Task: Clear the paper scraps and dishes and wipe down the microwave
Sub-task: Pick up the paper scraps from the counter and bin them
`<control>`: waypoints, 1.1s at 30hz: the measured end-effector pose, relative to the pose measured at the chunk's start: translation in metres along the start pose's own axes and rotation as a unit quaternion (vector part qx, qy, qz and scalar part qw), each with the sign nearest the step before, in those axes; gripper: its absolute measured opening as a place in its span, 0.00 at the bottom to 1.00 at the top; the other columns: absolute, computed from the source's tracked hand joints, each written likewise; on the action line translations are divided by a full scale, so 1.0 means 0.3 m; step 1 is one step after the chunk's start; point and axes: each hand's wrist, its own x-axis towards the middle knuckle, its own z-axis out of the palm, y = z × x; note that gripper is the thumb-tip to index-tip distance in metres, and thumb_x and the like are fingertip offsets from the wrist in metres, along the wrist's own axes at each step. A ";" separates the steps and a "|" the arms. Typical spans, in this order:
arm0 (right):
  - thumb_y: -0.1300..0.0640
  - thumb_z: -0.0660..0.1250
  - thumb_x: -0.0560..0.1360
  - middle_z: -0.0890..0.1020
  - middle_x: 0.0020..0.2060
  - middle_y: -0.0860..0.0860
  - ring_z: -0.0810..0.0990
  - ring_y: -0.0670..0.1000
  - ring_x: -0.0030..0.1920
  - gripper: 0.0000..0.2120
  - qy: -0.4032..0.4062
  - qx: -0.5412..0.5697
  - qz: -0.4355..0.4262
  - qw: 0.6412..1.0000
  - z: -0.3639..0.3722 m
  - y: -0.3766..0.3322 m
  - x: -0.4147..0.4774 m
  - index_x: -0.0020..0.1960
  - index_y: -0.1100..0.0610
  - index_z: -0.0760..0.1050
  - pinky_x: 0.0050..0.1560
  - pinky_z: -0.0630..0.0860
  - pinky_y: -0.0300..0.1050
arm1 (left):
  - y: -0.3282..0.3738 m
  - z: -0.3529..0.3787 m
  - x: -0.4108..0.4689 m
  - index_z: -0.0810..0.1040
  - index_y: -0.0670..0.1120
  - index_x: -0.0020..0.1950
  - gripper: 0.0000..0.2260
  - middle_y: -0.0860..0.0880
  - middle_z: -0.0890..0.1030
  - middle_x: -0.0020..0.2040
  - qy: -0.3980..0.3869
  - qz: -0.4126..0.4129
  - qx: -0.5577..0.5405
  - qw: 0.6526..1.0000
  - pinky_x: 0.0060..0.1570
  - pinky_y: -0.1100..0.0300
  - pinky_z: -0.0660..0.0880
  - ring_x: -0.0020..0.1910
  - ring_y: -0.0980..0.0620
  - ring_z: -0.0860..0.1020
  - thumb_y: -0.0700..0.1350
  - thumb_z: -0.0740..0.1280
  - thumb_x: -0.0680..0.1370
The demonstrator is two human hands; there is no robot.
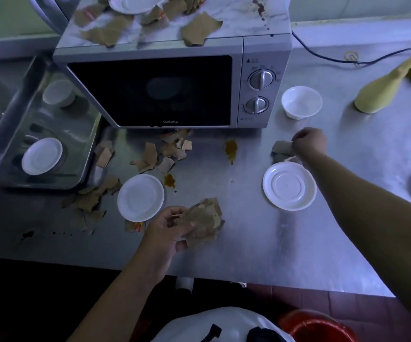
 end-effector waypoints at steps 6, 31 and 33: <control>0.70 0.68 0.67 0.76 0.31 0.49 0.75 0.47 0.27 0.10 0.032 0.242 0.038 0.969 -0.106 -0.030 -0.211 0.43 0.57 0.79 0.23 0.71 0.34 | 0.021 -0.011 0.041 0.77 0.40 0.59 0.14 0.41 0.83 0.53 0.006 0.006 0.041 0.999 0.46 0.48 0.80 0.48 0.45 0.84 0.32 0.70 0.75; 0.71 0.72 0.71 0.81 0.37 0.39 0.81 0.44 0.40 0.16 -0.102 0.198 -0.121 0.967 -0.027 -0.242 -1.140 0.47 0.50 0.81 0.38 0.77 0.34 | 0.164 -0.189 0.000 0.84 0.54 0.47 0.11 0.49 0.84 0.47 -0.306 0.022 0.078 0.949 0.40 0.51 0.81 0.45 0.49 0.83 0.43 0.74 0.67; 0.69 0.73 0.71 0.81 0.38 0.41 0.81 0.43 0.41 0.17 -0.090 0.164 -0.134 0.973 -0.008 -0.245 -1.162 0.49 0.47 0.81 0.41 0.78 0.34 | 0.166 -0.215 0.004 0.84 0.53 0.48 0.13 0.48 0.84 0.47 -0.331 0.015 0.069 0.941 0.41 0.51 0.81 0.46 0.49 0.83 0.45 0.75 0.65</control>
